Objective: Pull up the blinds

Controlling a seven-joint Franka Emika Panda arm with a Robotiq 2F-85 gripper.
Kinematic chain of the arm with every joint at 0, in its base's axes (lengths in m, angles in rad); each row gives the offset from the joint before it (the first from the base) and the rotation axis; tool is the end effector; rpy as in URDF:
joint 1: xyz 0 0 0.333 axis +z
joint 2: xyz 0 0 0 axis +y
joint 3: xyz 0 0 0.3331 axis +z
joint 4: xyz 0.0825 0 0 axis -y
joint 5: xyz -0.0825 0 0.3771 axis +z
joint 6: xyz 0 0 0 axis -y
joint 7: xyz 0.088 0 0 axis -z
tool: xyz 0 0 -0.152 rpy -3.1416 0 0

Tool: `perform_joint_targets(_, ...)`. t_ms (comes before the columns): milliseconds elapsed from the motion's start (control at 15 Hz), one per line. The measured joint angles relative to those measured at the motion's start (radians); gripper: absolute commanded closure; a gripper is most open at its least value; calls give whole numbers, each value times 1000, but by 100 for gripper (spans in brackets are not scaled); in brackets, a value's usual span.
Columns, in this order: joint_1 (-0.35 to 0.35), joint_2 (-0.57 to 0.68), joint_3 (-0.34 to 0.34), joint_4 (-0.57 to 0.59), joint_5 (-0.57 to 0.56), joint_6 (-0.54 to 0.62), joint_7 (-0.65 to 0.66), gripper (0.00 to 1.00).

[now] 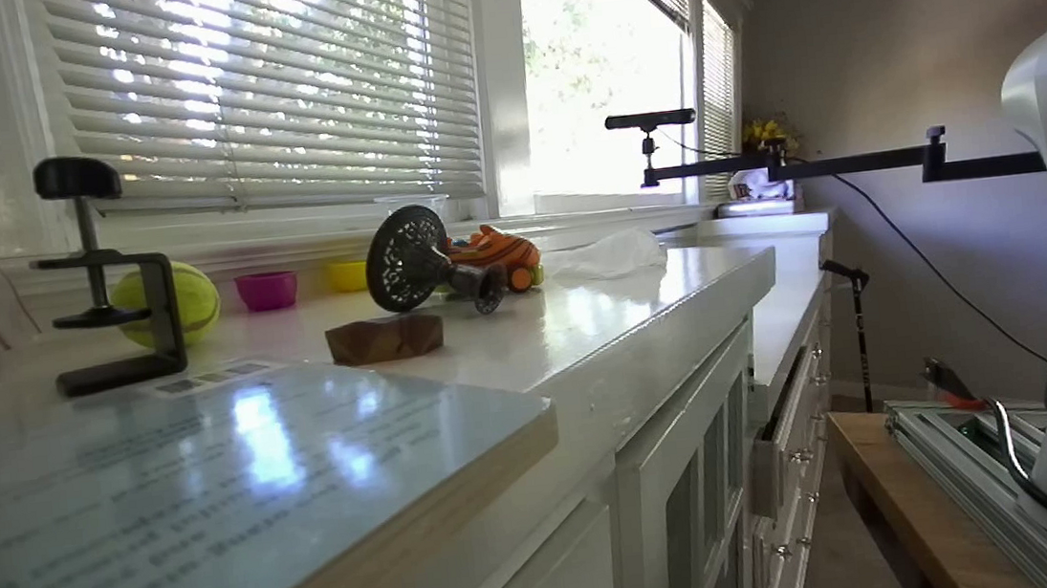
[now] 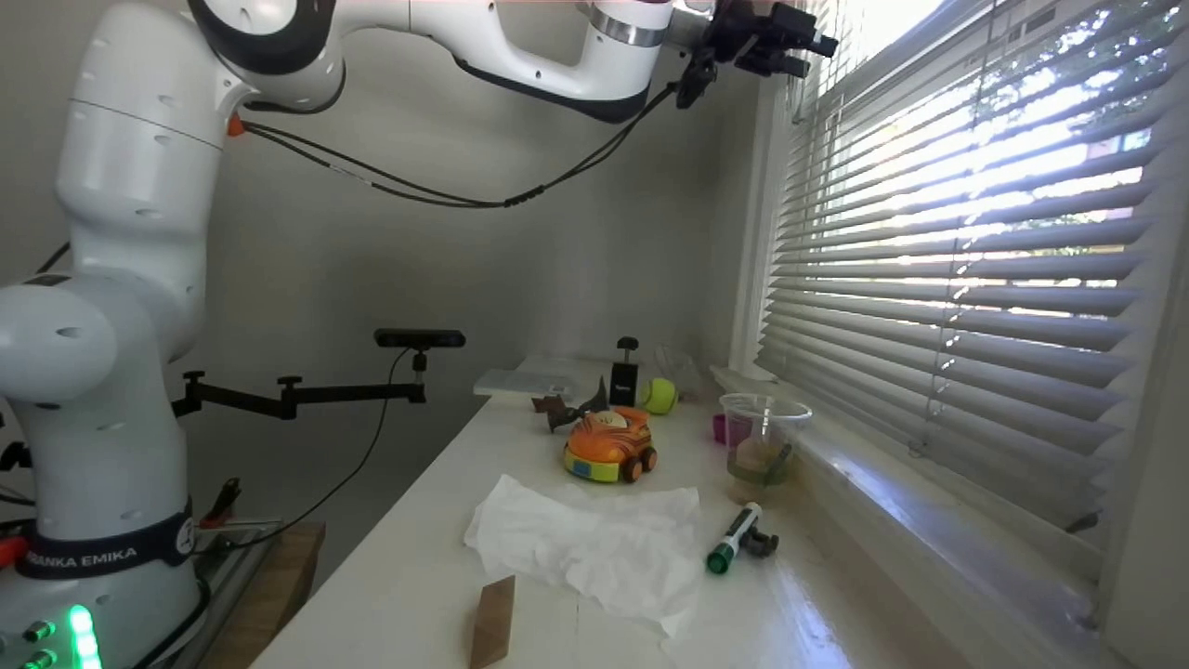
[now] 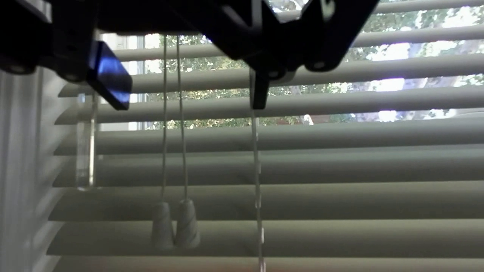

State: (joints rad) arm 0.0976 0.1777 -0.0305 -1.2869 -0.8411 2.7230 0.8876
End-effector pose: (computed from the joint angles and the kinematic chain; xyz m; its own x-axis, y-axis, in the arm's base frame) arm 0.6760 0.0622 0.7991 0.1582 -0.0713 0.9848 -0.2485 -0.9682 -0.0302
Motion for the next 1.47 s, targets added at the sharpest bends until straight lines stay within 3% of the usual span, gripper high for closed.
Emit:
perform_joint_targets(467,-1,13,8,24,6,5,-19,98)
perform_joint_targets(600,-1,13,17,32,6,4,-21,100)
perform_joint_targets(733,0,12,23,38,6,4,-21,72)
perform_joint_targets(867,0,11,25,40,6,2,-21,66)
perform_joint_targets(1467,10,11,48,48,6,2,-21,0)
